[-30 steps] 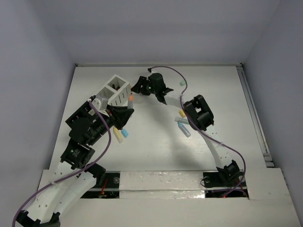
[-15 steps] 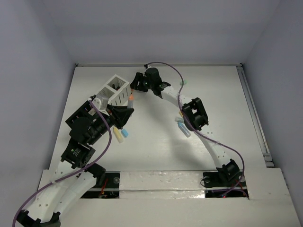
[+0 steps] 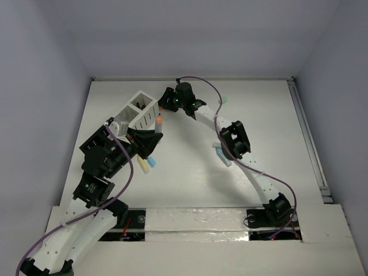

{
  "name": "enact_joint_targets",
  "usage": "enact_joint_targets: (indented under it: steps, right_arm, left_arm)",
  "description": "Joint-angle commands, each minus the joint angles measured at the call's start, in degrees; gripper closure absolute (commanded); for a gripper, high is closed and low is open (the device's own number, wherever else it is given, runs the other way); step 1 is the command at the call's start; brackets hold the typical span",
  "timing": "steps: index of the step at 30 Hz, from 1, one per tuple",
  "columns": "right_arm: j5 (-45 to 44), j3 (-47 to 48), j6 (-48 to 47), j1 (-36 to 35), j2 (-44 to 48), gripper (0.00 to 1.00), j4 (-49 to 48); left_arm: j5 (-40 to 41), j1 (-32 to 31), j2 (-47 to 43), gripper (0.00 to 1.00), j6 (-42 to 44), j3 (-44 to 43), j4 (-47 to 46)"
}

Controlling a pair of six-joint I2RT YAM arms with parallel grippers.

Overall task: Sort the stationery into containers
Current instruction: Close the pen cap on the pen.

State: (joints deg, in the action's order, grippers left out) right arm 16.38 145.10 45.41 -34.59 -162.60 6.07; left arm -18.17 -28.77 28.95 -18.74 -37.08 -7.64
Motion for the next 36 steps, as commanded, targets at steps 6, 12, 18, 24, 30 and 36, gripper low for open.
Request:
enact_joint_targets:
  steps: [6,12,18,24,30,36]
  right_arm:
    - [-1.5,-2.4,-3.0,-0.9,-0.5,0.51,9.0]
    - [-1.1,-1.7,-6.9,-0.9,0.0,0.55,13.4]
    - [-1.3,-1.4,-10.1,-0.9,0.4,0.57,16.1]
    - [-2.1,-0.9,-11.7,-1.4,0.5,0.63,17.3]
    - [-2.6,-1.8,-11.4,-1.4,0.9,0.65,16.2]
    - [-2.7,-17.2,-10.5,-1.4,8.0,0.71,6.7]
  left_arm:
    - [-1.5,0.2,-1.7,1.00,-0.3,0.1,-3.9]
    - [-1.4,0.2,-2.2,1.00,0.0,0.0,-3.7]
    - [-1.2,0.2,-2.5,1.00,0.2,-0.2,-3.5]
    - [-1.0,0.2,-3.0,1.00,0.3,-0.1,-3.4]
    - [-1.0,0.2,-3.3,1.00,0.5,-0.2,-3.2]
    - [-0.5,0.2,-3.2,1.00,0.8,-0.3,-2.7]
